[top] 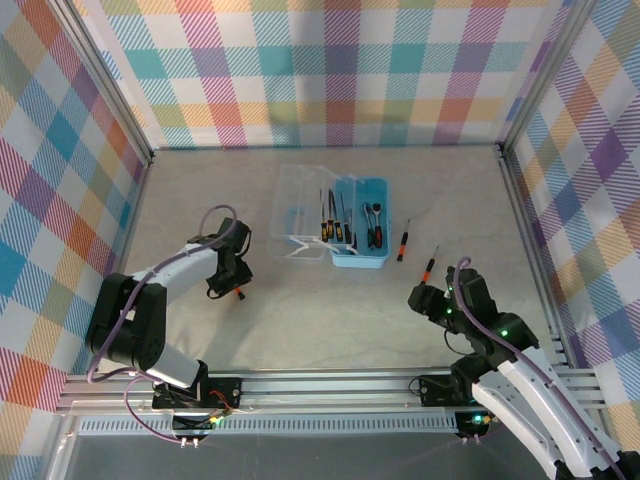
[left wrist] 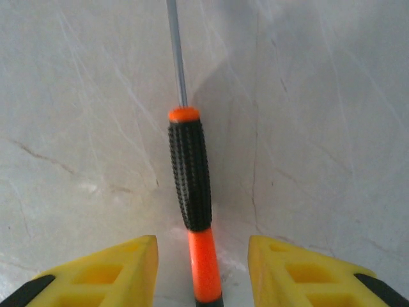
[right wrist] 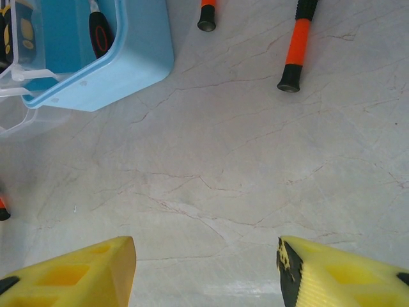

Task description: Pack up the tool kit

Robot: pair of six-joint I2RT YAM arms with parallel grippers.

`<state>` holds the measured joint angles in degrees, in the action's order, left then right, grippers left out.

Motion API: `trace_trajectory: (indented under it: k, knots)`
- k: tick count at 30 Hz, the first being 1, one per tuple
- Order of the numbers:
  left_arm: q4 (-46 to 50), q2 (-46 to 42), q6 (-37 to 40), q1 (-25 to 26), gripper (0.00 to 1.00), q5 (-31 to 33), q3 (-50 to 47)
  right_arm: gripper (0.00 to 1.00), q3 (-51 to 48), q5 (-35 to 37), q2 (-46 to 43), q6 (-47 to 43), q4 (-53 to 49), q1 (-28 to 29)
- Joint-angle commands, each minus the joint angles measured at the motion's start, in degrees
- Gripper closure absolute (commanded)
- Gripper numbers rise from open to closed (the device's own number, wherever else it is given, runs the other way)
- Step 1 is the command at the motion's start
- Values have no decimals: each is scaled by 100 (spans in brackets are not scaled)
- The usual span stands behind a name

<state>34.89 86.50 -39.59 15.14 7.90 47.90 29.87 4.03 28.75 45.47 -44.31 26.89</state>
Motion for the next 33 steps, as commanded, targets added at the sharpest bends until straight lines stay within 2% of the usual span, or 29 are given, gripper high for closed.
trace_trajectory:
  k: [1, 8, 11, 15, 20, 25, 33]
  knots:
    - [-243, 185, 201, -300, 60, -124, 79, 39, -51, 10, -174, -3, -242, -20]
    - [-613, 374, 338, -428, 71, -187, -50, 39, 48, -42, 20, -1, -66, -18]
    - [-684, 361, 284, -433, 82, -41, -127, 39, 123, -69, 160, -47, -24, -20]
    - [-858, 87, 165, -433, 82, 255, -374, 39, 229, 57, 141, -40, -137, -22]
    - [-959, -80, 119, -433, 87, 127, -509, 38, 234, 158, -61, 15, -216, -20]
    - [-691, -735, 189, -433, 87, 60, -412, 38, 248, 211, -138, 38, -323, -18]
    - [423, -1238, 800, -357, 87, 366, 909, 38, 166, 168, -156, 170, -275, -18]
